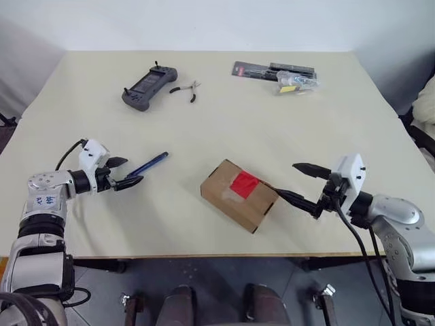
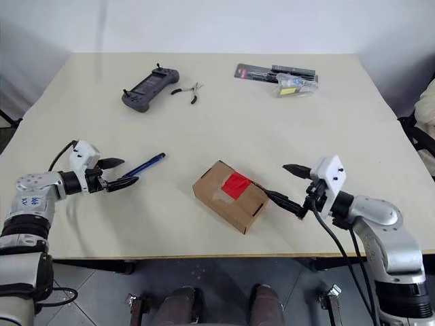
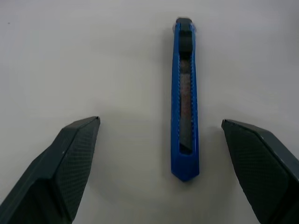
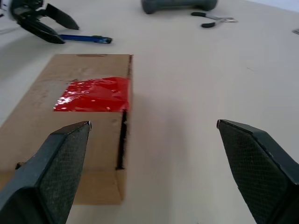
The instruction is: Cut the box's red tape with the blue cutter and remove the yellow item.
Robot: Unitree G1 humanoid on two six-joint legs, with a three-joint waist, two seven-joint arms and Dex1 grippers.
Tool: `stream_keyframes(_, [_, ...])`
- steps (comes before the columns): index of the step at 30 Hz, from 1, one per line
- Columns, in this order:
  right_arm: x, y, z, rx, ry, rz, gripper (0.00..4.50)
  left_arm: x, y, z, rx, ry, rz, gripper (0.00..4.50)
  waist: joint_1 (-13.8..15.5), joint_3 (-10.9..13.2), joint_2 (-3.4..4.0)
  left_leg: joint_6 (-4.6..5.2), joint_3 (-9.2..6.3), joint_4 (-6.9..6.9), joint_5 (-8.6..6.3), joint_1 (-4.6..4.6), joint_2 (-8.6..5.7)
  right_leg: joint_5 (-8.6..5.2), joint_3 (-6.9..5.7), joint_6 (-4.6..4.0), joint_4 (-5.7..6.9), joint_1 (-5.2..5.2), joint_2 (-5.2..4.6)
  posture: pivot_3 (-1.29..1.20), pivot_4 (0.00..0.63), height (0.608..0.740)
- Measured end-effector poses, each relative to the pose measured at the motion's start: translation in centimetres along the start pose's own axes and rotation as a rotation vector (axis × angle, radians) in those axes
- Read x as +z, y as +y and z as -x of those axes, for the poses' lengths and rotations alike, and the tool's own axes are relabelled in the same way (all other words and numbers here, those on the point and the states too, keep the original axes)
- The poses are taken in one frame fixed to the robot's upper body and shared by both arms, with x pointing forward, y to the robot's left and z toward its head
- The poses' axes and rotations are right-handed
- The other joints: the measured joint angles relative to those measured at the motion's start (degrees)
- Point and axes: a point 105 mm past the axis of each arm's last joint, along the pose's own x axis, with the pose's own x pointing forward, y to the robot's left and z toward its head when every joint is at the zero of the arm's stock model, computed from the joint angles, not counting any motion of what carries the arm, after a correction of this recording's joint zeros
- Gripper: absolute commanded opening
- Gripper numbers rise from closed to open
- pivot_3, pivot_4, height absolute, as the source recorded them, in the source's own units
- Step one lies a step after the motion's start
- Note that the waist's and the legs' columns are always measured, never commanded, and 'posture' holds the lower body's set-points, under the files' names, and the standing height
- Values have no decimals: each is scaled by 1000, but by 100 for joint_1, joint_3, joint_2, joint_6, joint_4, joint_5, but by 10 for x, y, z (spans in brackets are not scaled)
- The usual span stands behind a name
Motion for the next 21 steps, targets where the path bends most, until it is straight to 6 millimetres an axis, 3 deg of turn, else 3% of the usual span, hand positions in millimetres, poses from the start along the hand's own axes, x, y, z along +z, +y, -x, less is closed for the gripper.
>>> stream_keyframes(12, [2,2,4,-17,-3,2,4500,-3,-3,-4,-42,44,-58,466,-42,-1,0,1,33,-4,0,61,1,-1,50,-2,45,14,0,0,150,740])
stream_keyframes(21, [11,-1,-2,17,-18,32,4500,-5,-4,3,-56,27,-52,424,-78,-1,0,2,54,-19,-1,76,1,-1,70,-1,44,10,0,0,150,740])
